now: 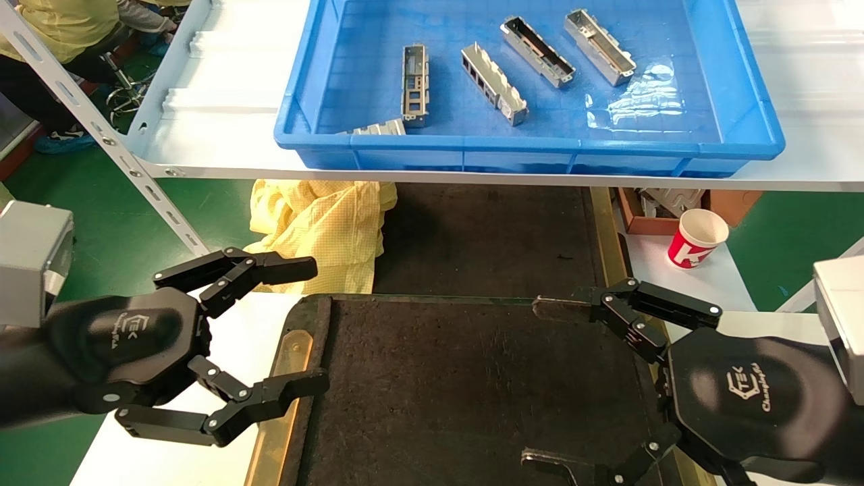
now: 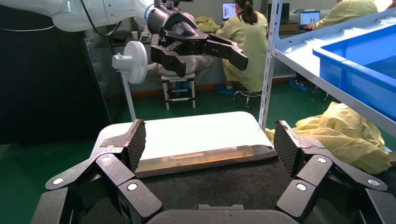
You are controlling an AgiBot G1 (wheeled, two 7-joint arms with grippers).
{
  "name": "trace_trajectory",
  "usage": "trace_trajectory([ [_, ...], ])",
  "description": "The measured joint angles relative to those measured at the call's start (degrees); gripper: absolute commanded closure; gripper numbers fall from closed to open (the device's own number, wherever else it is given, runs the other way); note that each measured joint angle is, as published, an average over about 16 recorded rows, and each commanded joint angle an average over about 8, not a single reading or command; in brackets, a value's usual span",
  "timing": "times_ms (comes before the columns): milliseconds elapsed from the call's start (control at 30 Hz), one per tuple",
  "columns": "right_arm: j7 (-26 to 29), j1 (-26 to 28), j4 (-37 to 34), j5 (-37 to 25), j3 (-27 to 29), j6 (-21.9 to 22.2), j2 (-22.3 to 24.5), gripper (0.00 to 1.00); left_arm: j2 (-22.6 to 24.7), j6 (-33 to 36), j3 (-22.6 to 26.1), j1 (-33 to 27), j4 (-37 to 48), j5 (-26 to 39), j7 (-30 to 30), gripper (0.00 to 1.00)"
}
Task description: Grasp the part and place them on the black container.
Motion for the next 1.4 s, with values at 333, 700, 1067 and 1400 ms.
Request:
trace_trajectory([
  [333,0.00,0.00,0.00,0.00,0.00,0.00,0.00,0.00,0.00,0.00,0.00,0.00,0.00,0.00,0.00,1.00],
  [700,0.00,0.00,0.00,0.00,0.00,0.00,0.00,0.00,0.00,0.00,0.00,0.00,0.00,0.00,0.00,1.00],
  [1067,0.00,0.00,0.00,0.00,0.00,0.00,0.00,0.00,0.00,0.00,0.00,0.00,0.00,0.00,0.00,1.00],
  [1400,0.00,0.00,0.00,0.00,0.00,0.00,0.00,0.00,0.00,0.00,0.00,0.00,0.00,0.00,0.00,1.00],
])
